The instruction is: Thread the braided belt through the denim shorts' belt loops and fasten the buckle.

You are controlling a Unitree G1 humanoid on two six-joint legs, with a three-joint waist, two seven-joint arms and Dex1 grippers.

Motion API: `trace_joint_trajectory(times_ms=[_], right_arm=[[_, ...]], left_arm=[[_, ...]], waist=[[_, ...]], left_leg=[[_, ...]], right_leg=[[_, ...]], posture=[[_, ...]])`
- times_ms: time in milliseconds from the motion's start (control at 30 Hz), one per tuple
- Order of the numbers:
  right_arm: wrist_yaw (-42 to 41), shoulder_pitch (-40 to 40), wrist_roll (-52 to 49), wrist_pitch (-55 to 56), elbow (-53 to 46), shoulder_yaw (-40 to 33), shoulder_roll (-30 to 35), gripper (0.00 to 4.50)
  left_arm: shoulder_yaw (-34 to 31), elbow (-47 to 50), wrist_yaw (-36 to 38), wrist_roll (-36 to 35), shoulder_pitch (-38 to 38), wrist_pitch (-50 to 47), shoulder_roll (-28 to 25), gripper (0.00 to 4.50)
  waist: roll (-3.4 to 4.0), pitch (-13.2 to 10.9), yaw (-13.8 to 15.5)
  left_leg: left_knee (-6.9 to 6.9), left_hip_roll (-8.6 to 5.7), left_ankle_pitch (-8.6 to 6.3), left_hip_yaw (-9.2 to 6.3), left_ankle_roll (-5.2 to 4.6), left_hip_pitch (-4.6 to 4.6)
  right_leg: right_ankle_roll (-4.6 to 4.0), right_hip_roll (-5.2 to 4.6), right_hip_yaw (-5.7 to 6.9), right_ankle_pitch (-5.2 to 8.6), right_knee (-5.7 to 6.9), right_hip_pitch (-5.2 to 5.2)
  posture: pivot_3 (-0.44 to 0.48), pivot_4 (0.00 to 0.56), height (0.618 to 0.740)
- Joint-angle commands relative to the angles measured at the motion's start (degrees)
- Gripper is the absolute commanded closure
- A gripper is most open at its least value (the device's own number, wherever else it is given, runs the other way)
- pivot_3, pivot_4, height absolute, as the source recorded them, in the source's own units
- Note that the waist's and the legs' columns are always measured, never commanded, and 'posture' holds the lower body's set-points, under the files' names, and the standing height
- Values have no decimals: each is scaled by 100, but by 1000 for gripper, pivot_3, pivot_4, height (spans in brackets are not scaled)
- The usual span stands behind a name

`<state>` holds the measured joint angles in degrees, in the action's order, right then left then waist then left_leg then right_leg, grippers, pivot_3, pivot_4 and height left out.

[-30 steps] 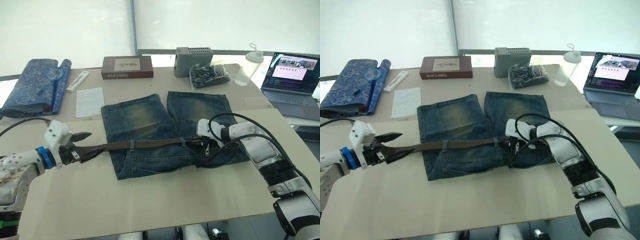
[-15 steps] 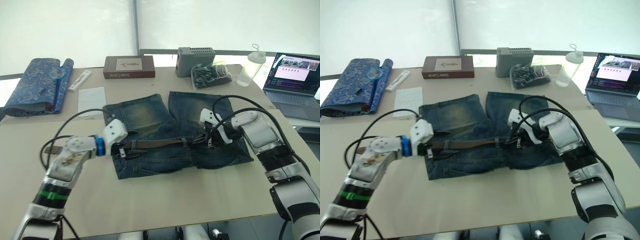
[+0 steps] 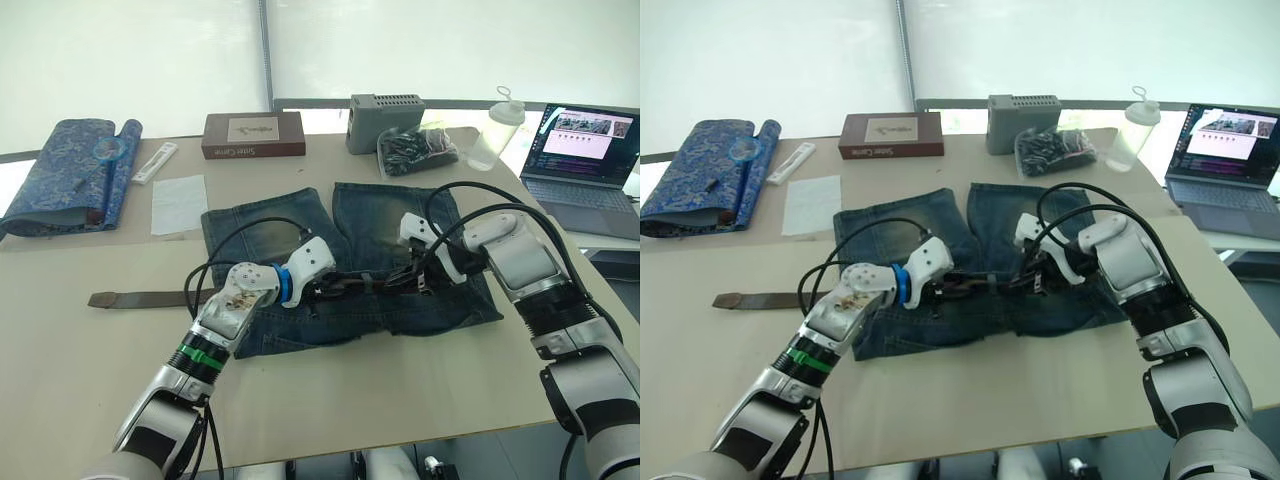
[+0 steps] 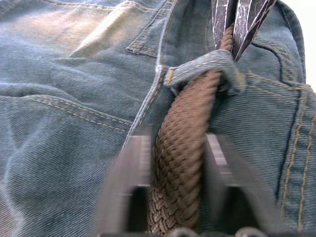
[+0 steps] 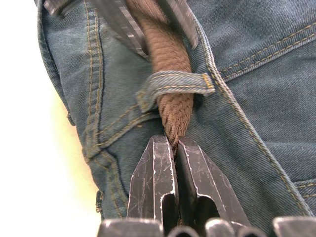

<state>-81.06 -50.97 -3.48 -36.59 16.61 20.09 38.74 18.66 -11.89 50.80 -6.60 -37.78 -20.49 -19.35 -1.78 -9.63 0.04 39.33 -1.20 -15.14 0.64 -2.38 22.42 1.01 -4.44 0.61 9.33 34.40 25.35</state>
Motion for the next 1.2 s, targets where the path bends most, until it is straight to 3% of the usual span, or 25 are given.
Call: trace_joint_trajectory(times_ms=[33, 100, 167, 300, 433, 667, 833, 1033, 1200], right_arm=[[265, -132, -2, 193, -236, -149, -72, 4500], [672, -91, 141, 500, -206, -230, -116, 4500], [991, 118, 239, 786, -485, -386, 36, 3686], [1433, 675, -266, 137, -1757, -1103, 107, 2363], [1627, 1452, -823, -622, -3254, -1426, 142, 2363], [2904, 2389, 26, -368, -3689, -696, 42, 4471], [3347, 2595, 556, 72, -3280, -166, -31, 4471], [3505, 2678, 687, 391, -3326, -60, -118, 4471], [3546, 2767, 485, 338, -3613, -267, -168, 4471]], left_arm=[[-127, 37, 226, -212, -173, -205, 87, 4450], [-240, 20, 331, -420, -217, -504, 164, 4450], [-427, -38, 416, -715, -315, -1000, 277, 4500], [-705, -196, 546, -1121, -535, -1843, 375, 4500], [-921, -421, 685, -1520, -817, -2608, 442, 4500], [-1104, -1005, 845, -1821, -1208, -3244, 453, 4500], [-1445, -1422, 968, -2235, -1520, -4012, 471, 4500], [-2633, -2363, 648, -3176, -2175, -6117, 610, 4500], [-2266, -2205, 381, -3045, -1713, -6719, 497, 4500]], waist=[[0, 0, 1], [0, 0, 0], [0, 0, 2], [0, 0, 56], [0, 0, 64], [0, 0, 58], [0, 0, 48], [0, 0, -4], [0, 1, -61]], left_leg=[[2, 0, 0, 0, 0, 0], [7, -1, 0, 0, 0, 1], [8, -2, 0, 0, 0, 1], [37, -3, -3, -12, -4, 32], [73, -9, -3, -19, -6, 84], [90, -13, -4, -16, -7, 79], [89, -15, -4, -10, -7, 79], [98, -15, -3, -10, -8, 78], [95, -14, -3, -12, -8, 78]], right_leg=[[0, -1, 0, 0, 2, 0], [0, -2, -1, 0, 5, 0], [1, -2, -2, 0, 10, 2], [2, -1, 8, 2, 55, 19], [14, -4, 5, -6, 65, 61], [17, -4, 1, -5, 61, 62], [16, -2, -4, -5, 62, 67], [19, 1, -3, -4, 66, 65], [19, 2, -4, -3, 71, 64]], posture=[[0, 150, 740], [0, 150, 740], [0, 150, 740], [0, 150, 740], [0, 150, 740], [0, 150, 740], [0, 150, 740], [0, 150, 740], [0, 150, 740]])
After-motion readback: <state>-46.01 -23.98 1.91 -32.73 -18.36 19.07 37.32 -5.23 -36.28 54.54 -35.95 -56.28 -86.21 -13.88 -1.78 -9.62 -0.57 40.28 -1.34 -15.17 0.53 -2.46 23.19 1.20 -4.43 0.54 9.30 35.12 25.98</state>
